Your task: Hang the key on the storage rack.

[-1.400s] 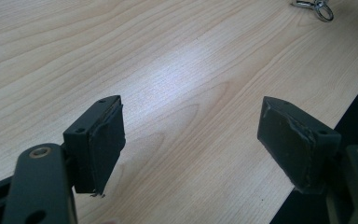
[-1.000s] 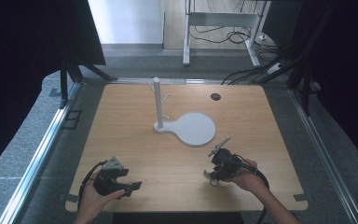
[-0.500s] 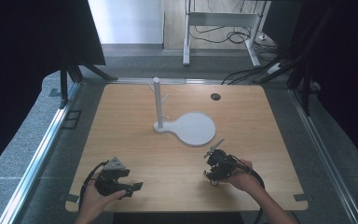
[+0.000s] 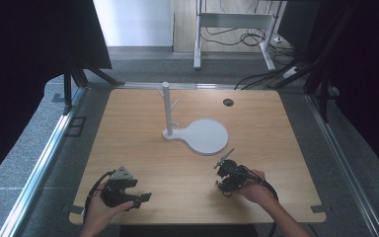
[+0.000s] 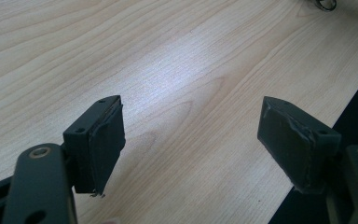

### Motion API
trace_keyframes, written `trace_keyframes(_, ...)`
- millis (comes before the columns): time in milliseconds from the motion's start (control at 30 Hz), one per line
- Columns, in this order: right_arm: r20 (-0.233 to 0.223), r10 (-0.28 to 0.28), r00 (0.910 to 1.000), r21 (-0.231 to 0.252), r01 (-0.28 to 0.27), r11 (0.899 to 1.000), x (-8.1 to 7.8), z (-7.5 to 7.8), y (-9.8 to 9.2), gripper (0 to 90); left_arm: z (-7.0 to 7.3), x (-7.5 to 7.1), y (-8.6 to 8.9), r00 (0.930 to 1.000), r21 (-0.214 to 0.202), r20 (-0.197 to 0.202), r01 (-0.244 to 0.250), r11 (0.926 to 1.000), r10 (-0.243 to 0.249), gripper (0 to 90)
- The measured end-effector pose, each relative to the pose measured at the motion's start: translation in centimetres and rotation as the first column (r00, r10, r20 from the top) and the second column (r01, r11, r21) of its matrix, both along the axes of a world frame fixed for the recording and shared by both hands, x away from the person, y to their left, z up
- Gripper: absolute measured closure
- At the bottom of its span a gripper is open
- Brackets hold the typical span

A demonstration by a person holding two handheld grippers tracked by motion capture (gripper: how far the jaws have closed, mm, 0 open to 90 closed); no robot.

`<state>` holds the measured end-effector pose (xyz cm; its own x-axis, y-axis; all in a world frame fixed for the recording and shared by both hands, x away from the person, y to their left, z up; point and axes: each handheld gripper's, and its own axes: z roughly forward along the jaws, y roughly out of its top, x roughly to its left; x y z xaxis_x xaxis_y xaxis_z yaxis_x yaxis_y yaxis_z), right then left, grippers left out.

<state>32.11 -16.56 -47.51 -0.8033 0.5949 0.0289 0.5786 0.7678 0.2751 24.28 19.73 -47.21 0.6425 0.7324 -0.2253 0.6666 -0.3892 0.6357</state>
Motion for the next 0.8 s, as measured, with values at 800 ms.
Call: trace_keyframes(800,-0.015,0.002,0.9999,-0.040,-0.003,0.999,-0.10,-0.12,-0.33,84.6,-0.07,0.04,-0.02,1.0000,0.001,-0.006,-0.001,1.0000,0.001,23.4)
